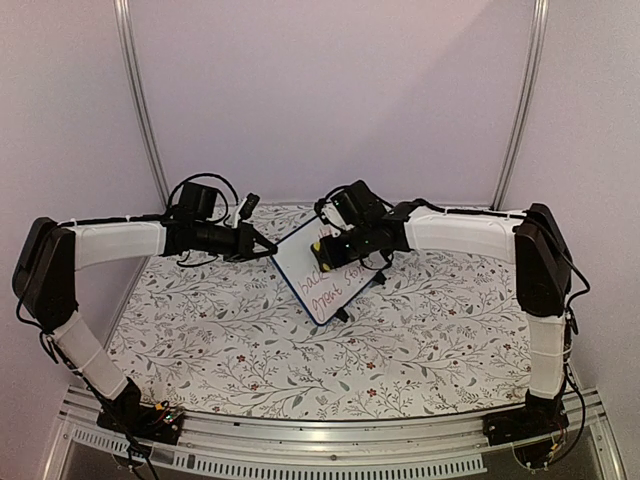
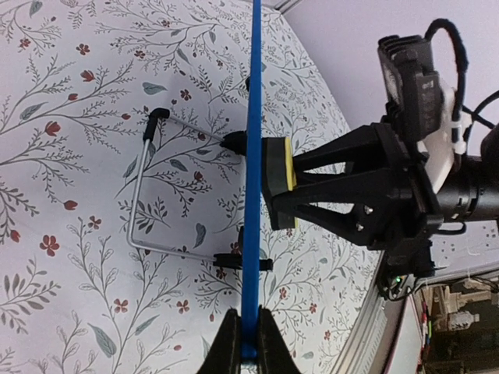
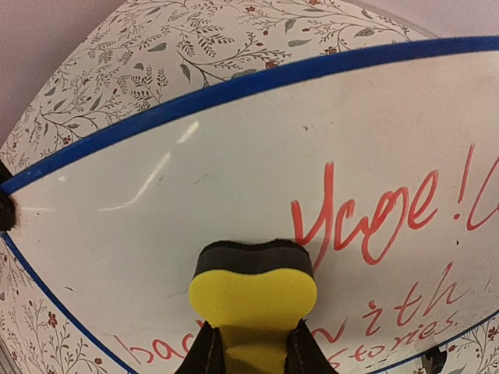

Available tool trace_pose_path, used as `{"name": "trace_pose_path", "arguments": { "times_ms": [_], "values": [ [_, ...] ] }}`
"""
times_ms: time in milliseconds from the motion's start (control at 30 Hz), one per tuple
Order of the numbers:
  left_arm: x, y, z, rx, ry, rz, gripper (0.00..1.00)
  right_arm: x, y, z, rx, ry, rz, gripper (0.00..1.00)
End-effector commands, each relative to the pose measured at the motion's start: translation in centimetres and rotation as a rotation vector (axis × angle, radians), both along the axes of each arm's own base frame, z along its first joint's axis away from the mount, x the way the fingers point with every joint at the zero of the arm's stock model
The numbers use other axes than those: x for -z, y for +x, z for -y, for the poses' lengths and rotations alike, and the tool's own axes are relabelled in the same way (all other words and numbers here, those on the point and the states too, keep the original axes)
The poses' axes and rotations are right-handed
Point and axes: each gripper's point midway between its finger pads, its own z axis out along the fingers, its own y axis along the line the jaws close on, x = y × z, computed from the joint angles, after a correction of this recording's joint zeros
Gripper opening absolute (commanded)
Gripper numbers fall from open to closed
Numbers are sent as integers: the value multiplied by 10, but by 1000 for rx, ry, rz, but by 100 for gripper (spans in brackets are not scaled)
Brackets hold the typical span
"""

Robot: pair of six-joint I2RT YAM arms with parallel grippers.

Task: Erase the whiteboard
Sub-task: Erase the whiteboard at the center of the board.

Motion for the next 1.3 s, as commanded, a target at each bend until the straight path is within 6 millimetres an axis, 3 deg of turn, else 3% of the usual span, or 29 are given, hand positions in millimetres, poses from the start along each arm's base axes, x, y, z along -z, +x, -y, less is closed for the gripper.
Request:
{"name": "trace_pose_path", "arguments": {
  "times_ms": [0, 67, 167, 433, 533, 733, 933, 1067, 1267],
  "values": [
    [-20, -2, 9, 33, -32, 45, 6, -17, 33, -1, 47, 7, 71, 16],
    [-18, -2, 9, 34, -30, 42, 6, -22, 39, -2, 52, 13, 93, 16],
    [-17, -2, 10, 34, -29, 39, 6, -13, 37, -1, 43, -7, 76, 16],
    [-17, -3, 11, 40, -34, 35, 6, 45, -4, 28, 28, -72, -57, 15],
    [-18, -3, 11, 42, -37, 35, 6, 50, -13, 35, 21, -72, -63, 14],
    [-15, -3, 11, 43, -37, 28, 6, 37, -2, 24, 23, -46, -29, 14],
    [-13, -2, 11, 41, -33, 28, 6, -4, 28, 0, 22, 6, 61, 14],
    [-13, -2, 10, 38, -28, 30, 6, -18, 43, -8, 22, 16, 96, 15],
    [-12, -2, 11, 44, -31, 23, 6, -2, 42, -6, 20, -17, 76, 15]
  ]
}}
